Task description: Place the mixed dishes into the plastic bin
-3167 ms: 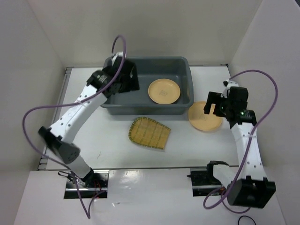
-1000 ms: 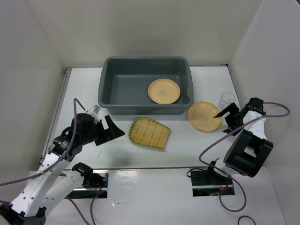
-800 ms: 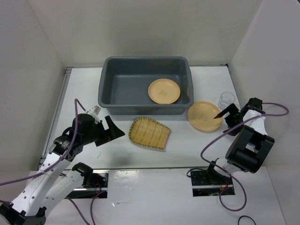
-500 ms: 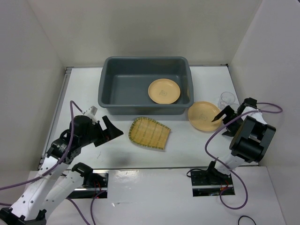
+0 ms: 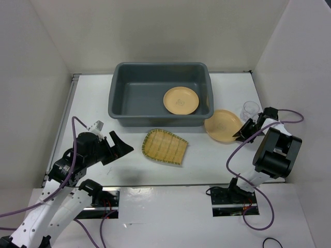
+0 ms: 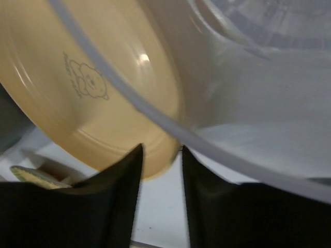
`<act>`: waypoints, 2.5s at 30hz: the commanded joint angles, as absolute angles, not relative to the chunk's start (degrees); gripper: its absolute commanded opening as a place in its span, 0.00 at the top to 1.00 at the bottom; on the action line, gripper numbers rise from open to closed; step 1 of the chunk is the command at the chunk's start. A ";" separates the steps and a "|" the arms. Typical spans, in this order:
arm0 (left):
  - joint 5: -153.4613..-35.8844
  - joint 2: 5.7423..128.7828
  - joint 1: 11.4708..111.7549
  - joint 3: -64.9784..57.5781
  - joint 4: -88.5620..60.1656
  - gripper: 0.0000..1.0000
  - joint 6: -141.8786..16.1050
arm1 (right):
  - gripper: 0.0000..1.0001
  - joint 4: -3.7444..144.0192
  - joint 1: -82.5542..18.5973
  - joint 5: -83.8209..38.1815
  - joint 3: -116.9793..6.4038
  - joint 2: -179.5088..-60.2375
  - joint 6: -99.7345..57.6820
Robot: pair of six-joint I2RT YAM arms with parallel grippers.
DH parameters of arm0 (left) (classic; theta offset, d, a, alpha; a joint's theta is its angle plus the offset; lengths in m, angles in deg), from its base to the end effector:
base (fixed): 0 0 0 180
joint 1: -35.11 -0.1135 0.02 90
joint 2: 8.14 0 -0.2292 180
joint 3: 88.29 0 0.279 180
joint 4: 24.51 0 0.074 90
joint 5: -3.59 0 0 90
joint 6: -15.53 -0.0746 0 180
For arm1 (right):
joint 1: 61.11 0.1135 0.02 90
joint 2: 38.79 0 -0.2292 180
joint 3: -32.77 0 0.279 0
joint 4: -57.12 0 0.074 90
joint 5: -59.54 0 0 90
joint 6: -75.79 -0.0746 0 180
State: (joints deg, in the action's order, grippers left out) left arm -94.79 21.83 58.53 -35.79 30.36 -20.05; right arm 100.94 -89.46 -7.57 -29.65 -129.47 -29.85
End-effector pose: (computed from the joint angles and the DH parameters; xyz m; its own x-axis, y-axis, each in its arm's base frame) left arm 0.1829 -0.0911 0.2558 -0.6973 -0.5748 -0.4282 -0.1047 0.6727 -0.7325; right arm 0.2887 -0.1228 0.0748 -0.7168 0.6690 -0.1965 0.5456 0.7137 0.4393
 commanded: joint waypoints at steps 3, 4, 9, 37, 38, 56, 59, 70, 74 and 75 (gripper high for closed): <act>-94.15 20.07 58.23 -36.85 30.71 0.00 -18.66 | 0.76 97.58 -89.41 -5.94 -30.01 -129.76 -29.68; -93.62 20.07 58.23 -36.85 30.71 0.00 -18.66 | 0.84 97.58 -89.41 -5.42 -30.01 -129.76 -29.68; -93.62 19.54 58.23 -37.37 30.10 0.00 -17.61 | 1.00 100.65 -89.41 -2.43 -30.54 -126.51 -29.15; -93.09 17.34 58.23 -38.43 28.52 0.00 -16.02 | 1.00 102.24 -87.21 -14.55 -51.28 -101.19 -27.40; -93.09 17.34 58.23 -38.43 28.51 0.00 -16.02 | 1.00 101.37 -86.69 -14.55 -51.28 -101.19 -26.70; -91.42 18.40 58.23 -34.82 27.98 0.00 -16.02 | 1.00 99.85 -58.39 -3.91 -74.30 -130.61 -25.12; -90.81 18.40 58.23 -34.30 27.98 0.00 -16.02 | 1.00 100.39 -58.38 -7.16 -74.93 -135.62 -23.62; -88.43 20.15 58.23 -31.49 28.51 0.00 -15.49 | 1.00 100.92 -54.87 -14.19 -79.67 -144.96 -18.43; -87.91 21.48 58.23 -30.87 27.99 0.00 -16.02 | 1.00 100.92 -52.32 -18.06 -81.86 -147.34 -18.43; -87.91 21.48 58.23 -30.87 27.98 0.00 -16.02 | 1.00 100.92 -52.32 -18.59 -81.87 -148.21 -18.43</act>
